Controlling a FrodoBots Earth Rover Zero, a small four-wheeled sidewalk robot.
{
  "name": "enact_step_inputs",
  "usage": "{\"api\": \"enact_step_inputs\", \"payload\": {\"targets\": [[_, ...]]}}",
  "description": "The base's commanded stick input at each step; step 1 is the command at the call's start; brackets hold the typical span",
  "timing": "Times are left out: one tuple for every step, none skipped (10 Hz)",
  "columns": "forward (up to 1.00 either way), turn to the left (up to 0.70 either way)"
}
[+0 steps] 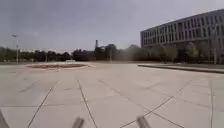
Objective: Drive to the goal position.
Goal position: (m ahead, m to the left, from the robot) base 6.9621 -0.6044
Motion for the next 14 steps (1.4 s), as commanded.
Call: {"api": "enact_step_inputs", "payload": {"targets": [[0.7, 0.0], [0.7, 0.0], [0.7, 0.0], [0.7, 0.0], [0.7, 0.0], [0.7, 0.0], [0.7, 0.0], [0.7, 0.0], [0.7, 0.0], [0.7, 0.0], [0.7, 0.0], [0.7, 0.0], [0.7, 0.0], [0.7, 0.0]]}}
